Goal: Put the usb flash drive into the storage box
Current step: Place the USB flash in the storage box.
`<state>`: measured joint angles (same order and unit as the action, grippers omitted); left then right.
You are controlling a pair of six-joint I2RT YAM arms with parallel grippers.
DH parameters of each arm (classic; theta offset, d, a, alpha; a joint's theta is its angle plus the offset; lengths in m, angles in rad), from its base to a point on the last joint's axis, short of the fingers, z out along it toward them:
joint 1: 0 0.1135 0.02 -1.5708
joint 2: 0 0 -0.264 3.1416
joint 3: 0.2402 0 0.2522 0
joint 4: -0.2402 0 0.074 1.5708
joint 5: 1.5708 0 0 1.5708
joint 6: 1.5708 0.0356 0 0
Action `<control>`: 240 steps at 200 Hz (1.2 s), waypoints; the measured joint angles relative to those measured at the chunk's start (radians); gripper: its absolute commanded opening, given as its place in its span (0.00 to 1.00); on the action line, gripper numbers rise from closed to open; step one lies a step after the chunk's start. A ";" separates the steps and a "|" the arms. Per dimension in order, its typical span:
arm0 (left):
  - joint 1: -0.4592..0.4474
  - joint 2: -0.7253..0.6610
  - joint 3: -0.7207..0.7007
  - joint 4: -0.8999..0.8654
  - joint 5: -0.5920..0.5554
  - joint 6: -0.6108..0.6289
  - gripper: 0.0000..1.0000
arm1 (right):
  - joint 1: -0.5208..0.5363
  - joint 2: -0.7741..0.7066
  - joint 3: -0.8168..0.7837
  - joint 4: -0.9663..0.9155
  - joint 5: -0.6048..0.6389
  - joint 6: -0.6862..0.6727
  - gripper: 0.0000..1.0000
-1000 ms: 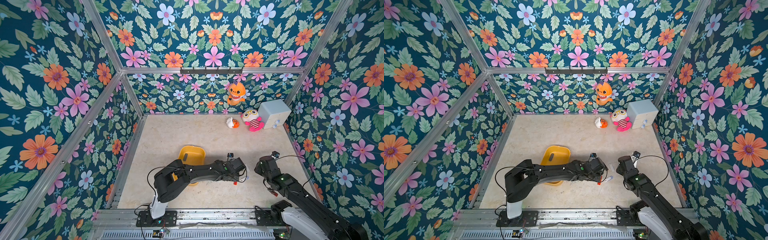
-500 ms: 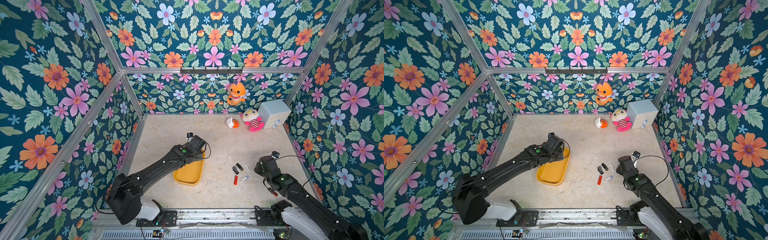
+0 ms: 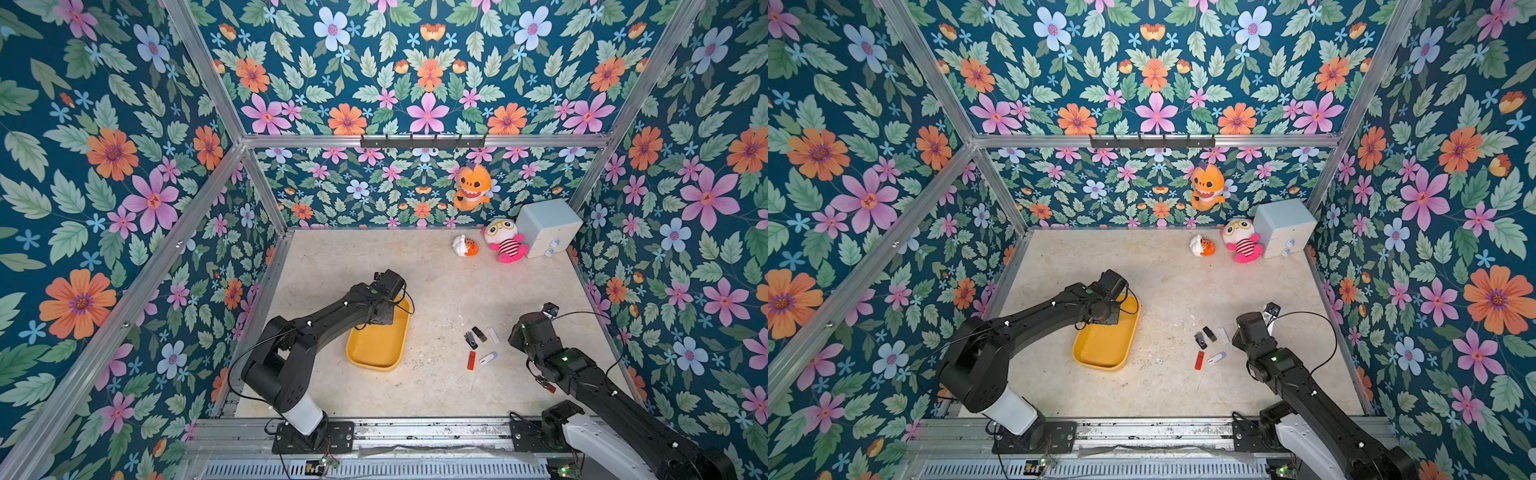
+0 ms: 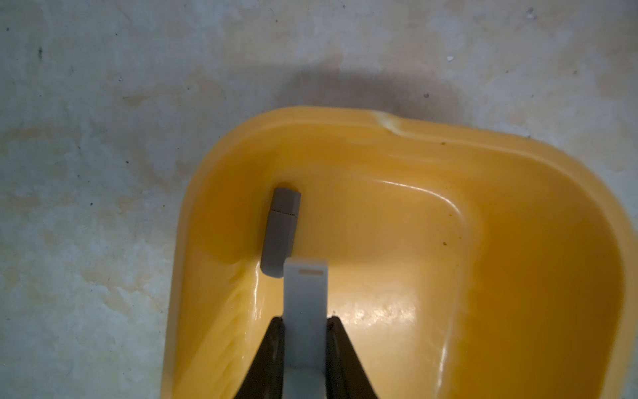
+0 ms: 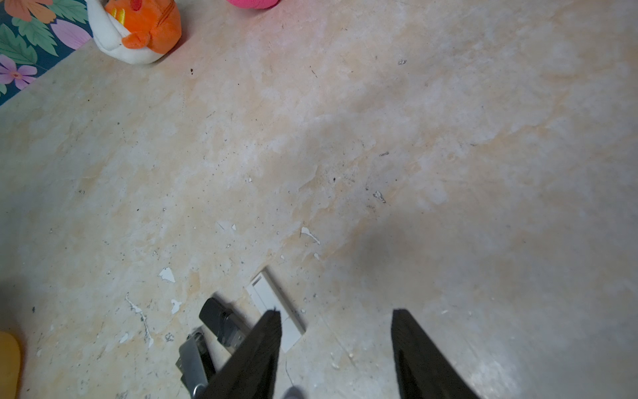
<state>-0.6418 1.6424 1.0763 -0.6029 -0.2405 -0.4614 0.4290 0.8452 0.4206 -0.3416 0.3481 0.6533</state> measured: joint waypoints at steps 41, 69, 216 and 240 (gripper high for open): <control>0.002 0.079 0.007 0.062 0.015 0.048 0.17 | 0.000 0.001 0.000 0.000 0.000 0.000 0.57; 0.002 0.120 0.007 0.098 0.023 0.066 0.21 | 0.000 0.002 0.000 0.000 -0.003 -0.001 0.57; 0.006 -0.173 0.016 0.018 0.086 0.063 0.60 | 0.000 0.117 0.065 0.016 -0.124 -0.082 0.56; 0.006 -0.305 -0.058 -0.013 0.114 0.050 0.60 | 0.000 0.221 0.132 -0.009 -0.198 -0.113 0.54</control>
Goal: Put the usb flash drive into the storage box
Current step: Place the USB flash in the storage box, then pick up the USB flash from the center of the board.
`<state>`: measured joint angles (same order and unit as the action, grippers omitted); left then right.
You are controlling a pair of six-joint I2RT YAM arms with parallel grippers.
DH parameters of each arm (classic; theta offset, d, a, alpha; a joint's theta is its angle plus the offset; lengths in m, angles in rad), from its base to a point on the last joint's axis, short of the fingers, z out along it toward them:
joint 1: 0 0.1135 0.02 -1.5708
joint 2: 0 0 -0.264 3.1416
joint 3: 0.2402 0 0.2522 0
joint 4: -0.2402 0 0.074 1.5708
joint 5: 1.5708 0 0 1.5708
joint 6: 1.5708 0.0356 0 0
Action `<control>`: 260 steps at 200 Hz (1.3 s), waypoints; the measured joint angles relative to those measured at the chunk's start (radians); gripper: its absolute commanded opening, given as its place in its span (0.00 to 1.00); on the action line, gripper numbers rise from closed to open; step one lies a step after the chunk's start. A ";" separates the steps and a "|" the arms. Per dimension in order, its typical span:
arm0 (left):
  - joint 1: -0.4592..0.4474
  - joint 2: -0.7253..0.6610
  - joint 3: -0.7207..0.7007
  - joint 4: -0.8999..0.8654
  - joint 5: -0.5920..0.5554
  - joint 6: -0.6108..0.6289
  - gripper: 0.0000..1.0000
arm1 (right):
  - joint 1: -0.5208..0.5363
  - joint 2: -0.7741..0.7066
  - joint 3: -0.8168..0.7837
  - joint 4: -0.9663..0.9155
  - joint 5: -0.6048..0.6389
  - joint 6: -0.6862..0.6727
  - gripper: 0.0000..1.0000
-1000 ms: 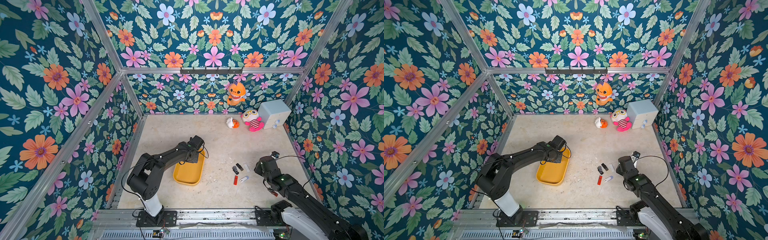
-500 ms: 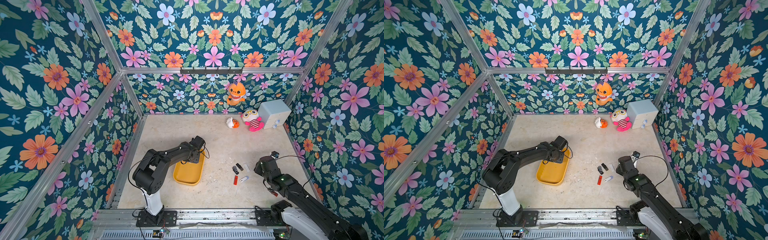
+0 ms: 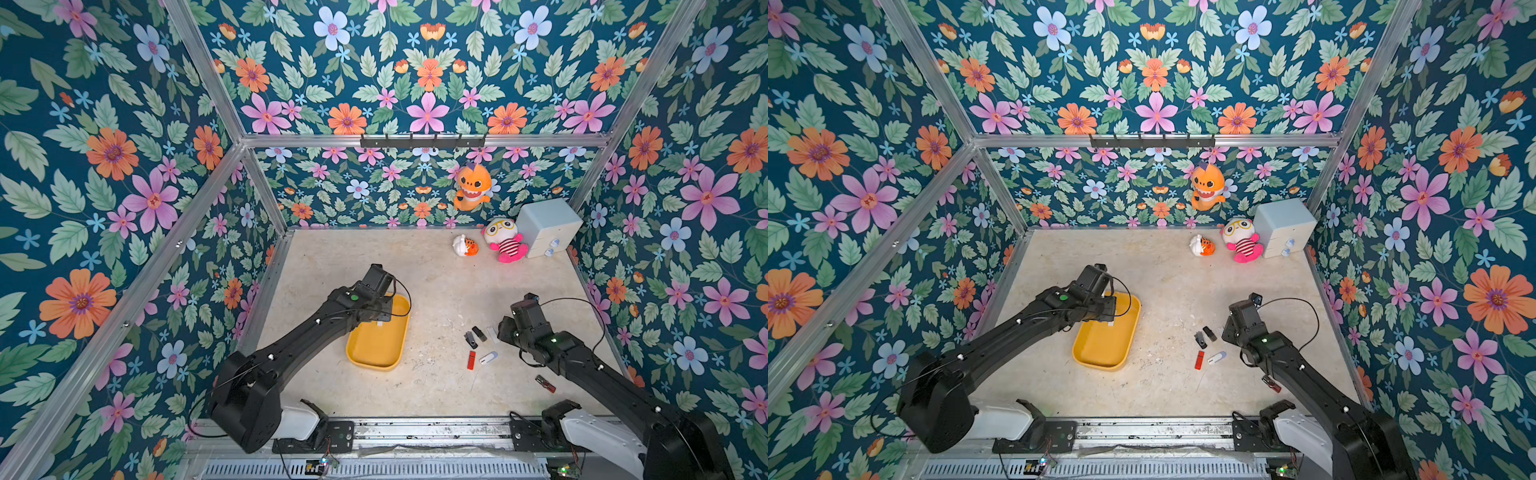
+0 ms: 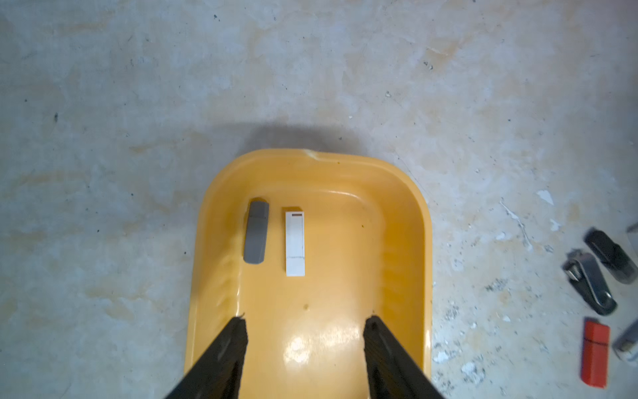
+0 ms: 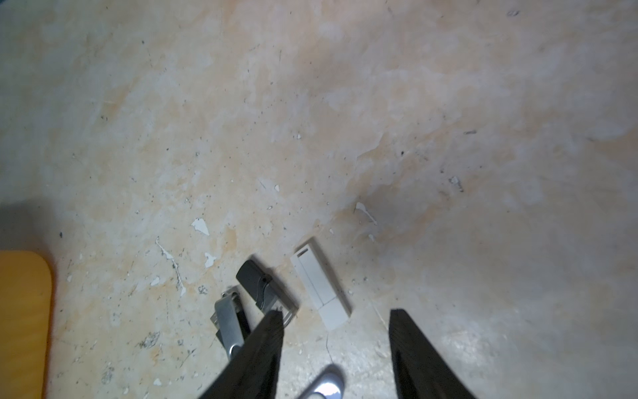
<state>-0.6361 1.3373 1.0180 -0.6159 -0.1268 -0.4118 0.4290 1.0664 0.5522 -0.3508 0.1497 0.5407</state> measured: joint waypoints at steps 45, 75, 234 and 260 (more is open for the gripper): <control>0.000 -0.197 -0.157 -0.001 0.073 0.013 0.61 | 0.000 0.143 0.067 -0.088 -0.085 -0.032 0.53; 0.000 -0.247 -0.208 0.017 0.101 0.022 0.61 | 0.000 0.182 0.080 -0.128 -0.120 -0.045 0.54; -0.001 -0.277 -0.221 0.039 0.048 0.025 0.61 | 0.000 0.478 0.272 -0.227 -0.093 -0.109 0.50; -0.002 -0.289 -0.223 0.039 0.047 0.024 0.61 | 0.000 0.512 0.290 -0.229 -0.092 -0.115 0.43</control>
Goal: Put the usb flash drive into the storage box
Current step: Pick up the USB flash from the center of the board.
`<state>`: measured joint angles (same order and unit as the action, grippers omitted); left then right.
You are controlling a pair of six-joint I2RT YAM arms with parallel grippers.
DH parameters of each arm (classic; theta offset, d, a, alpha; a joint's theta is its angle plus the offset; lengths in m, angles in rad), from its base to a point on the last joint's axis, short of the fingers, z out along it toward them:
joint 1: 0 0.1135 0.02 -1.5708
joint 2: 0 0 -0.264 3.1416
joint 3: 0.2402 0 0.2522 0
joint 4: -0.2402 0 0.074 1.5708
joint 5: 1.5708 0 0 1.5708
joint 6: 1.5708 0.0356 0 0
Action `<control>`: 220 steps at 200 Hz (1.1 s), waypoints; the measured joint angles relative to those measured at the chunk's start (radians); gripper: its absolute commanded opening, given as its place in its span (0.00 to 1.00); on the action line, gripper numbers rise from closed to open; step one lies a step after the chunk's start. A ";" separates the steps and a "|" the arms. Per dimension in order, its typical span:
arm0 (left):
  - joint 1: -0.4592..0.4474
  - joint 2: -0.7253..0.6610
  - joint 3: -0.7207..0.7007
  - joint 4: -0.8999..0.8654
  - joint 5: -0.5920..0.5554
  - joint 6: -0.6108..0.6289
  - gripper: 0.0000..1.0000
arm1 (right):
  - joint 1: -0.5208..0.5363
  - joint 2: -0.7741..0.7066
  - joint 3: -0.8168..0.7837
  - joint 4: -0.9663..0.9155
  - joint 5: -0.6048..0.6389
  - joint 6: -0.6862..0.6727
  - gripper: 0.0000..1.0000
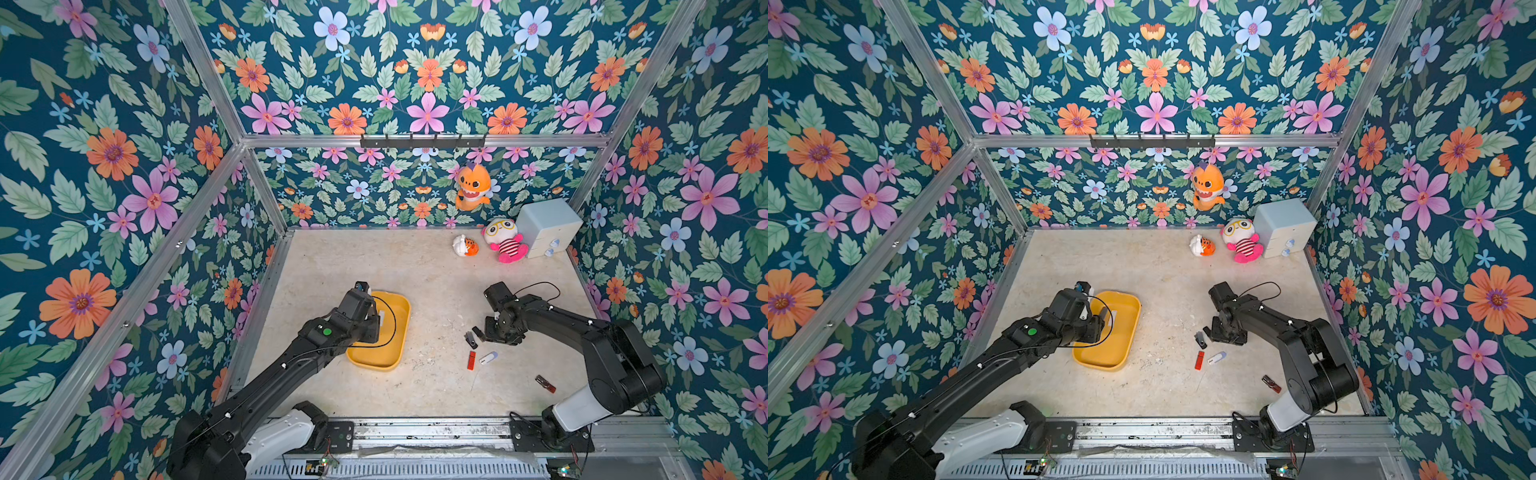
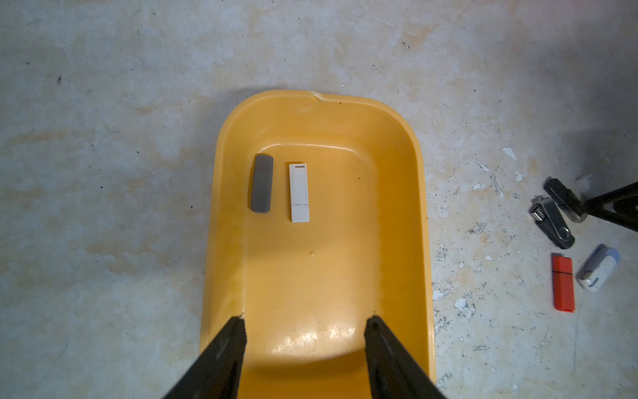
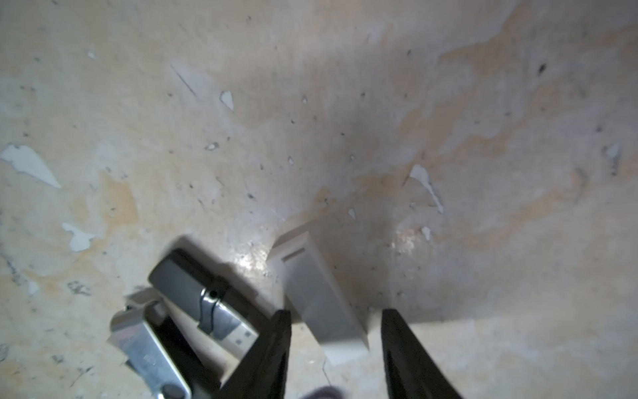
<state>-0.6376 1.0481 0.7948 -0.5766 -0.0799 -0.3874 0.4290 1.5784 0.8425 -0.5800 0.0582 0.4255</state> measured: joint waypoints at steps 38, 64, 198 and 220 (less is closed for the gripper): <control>0.000 0.005 -0.002 0.000 -0.002 0.000 0.61 | 0.000 0.030 0.023 -0.014 0.002 -0.001 0.37; 0.000 0.009 -0.002 0.000 -0.005 0.000 0.61 | 0.001 0.034 0.021 -0.004 0.003 0.000 0.25; -0.001 0.005 0.005 -0.023 -0.113 -0.030 0.60 | 0.217 -0.176 0.124 -0.059 0.024 0.107 0.11; -0.001 0.010 0.015 -0.042 -0.185 -0.056 0.60 | 0.377 -0.127 0.230 -0.039 0.021 0.201 0.11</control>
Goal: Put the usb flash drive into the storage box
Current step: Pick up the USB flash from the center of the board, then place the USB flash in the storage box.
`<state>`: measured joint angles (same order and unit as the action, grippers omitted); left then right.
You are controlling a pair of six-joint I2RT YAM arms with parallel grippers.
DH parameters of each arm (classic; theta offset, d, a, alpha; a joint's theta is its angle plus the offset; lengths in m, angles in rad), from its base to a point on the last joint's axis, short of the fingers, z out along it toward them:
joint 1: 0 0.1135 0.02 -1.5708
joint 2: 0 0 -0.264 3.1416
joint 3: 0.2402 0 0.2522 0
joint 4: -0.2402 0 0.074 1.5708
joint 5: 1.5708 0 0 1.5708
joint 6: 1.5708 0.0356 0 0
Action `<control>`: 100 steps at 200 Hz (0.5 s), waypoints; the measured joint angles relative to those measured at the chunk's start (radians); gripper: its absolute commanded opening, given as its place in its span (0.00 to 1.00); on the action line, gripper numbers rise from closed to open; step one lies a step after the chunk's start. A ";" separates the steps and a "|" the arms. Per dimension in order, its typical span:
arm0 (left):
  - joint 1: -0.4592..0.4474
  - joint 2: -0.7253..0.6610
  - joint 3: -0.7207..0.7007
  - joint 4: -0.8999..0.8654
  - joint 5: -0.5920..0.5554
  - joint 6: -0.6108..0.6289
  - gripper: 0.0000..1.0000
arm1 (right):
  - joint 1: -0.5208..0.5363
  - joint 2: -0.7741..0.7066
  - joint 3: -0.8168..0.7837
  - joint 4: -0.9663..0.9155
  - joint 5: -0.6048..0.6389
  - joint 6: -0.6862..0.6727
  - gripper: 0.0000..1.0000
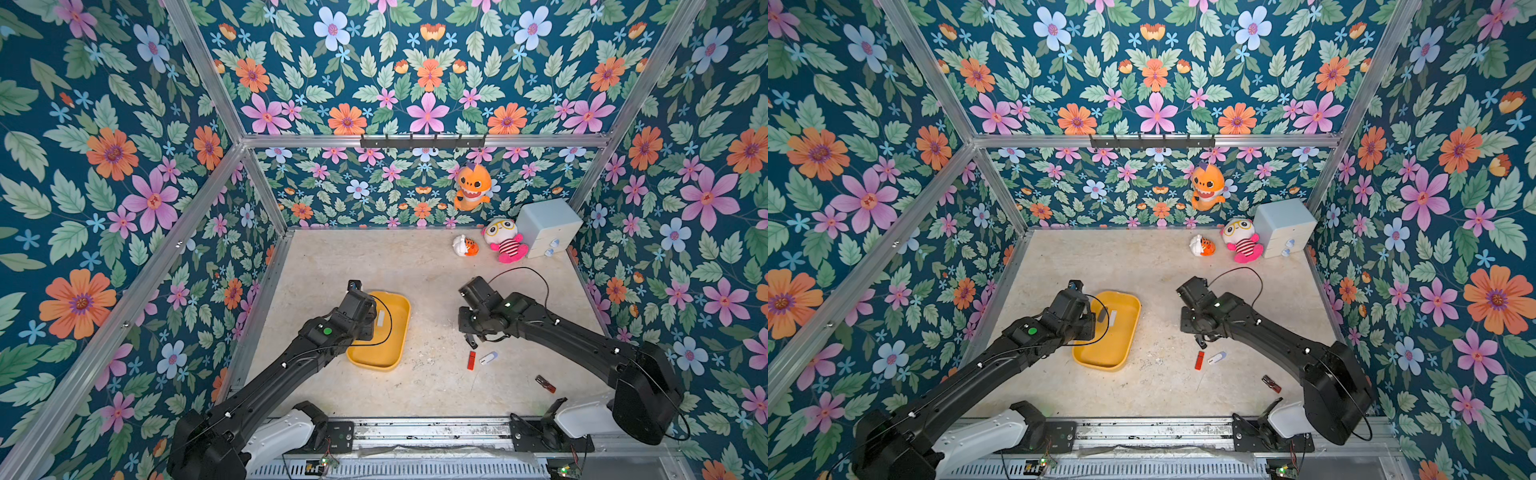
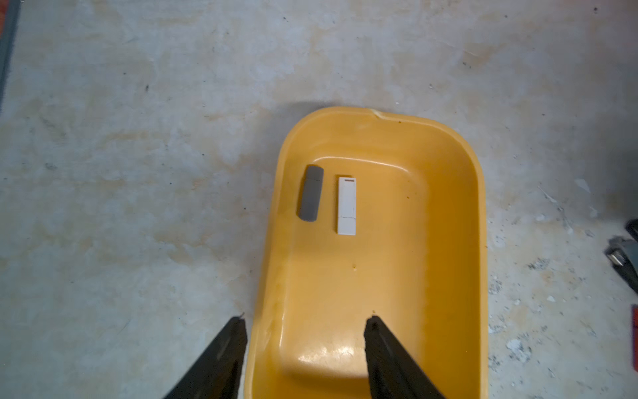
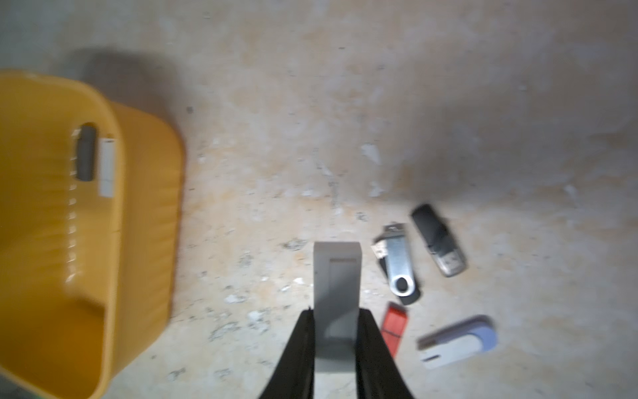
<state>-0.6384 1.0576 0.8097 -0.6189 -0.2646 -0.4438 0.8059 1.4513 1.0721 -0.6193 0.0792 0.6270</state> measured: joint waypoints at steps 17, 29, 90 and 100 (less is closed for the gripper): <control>0.002 0.000 0.008 -0.025 -0.058 -0.019 0.60 | 0.116 0.098 0.138 0.019 -0.004 0.066 0.10; 0.003 -0.006 0.010 -0.037 -0.094 -0.029 0.60 | 0.176 0.182 0.245 0.034 0.002 0.108 0.09; 0.016 -0.099 0.012 -0.079 -0.238 -0.081 0.60 | 0.241 0.573 0.623 0.035 0.006 0.282 0.08; 0.016 -0.112 0.012 -0.081 -0.254 -0.082 0.60 | 0.242 0.635 0.694 0.014 0.008 0.296 0.08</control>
<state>-0.6228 0.9459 0.8215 -0.6998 -0.5186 -0.5259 1.0481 2.0861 1.7660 -0.6048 0.0868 0.9230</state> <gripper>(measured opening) 0.601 0.223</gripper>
